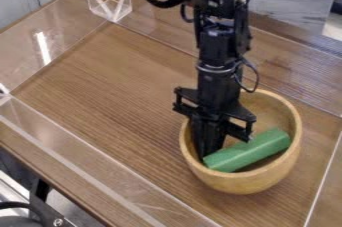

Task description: Remove the green block from inside the brown bowl and put it on the table

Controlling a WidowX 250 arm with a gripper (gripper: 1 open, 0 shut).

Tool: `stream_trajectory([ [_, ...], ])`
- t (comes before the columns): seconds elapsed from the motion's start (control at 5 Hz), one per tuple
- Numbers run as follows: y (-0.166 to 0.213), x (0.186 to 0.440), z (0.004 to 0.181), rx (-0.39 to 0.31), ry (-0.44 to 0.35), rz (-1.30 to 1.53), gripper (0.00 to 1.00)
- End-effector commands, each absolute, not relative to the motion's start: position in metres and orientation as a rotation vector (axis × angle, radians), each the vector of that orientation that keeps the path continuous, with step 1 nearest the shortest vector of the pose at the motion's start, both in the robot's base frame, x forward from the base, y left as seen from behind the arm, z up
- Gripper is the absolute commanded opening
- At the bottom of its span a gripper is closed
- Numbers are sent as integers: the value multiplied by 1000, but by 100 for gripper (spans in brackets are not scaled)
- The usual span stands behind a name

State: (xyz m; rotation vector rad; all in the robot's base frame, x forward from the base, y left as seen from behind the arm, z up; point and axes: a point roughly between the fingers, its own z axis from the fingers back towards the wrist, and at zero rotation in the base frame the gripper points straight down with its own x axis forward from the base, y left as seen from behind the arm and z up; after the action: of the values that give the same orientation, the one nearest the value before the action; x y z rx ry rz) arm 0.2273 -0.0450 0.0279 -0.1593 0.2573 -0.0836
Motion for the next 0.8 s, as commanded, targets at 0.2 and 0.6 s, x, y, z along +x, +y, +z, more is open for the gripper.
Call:
stream_trajectory([
  [0.2,-42,227,52,-186,256,-60,0],
  [0.6,-40,228,71,-210,258,-50,0],
])
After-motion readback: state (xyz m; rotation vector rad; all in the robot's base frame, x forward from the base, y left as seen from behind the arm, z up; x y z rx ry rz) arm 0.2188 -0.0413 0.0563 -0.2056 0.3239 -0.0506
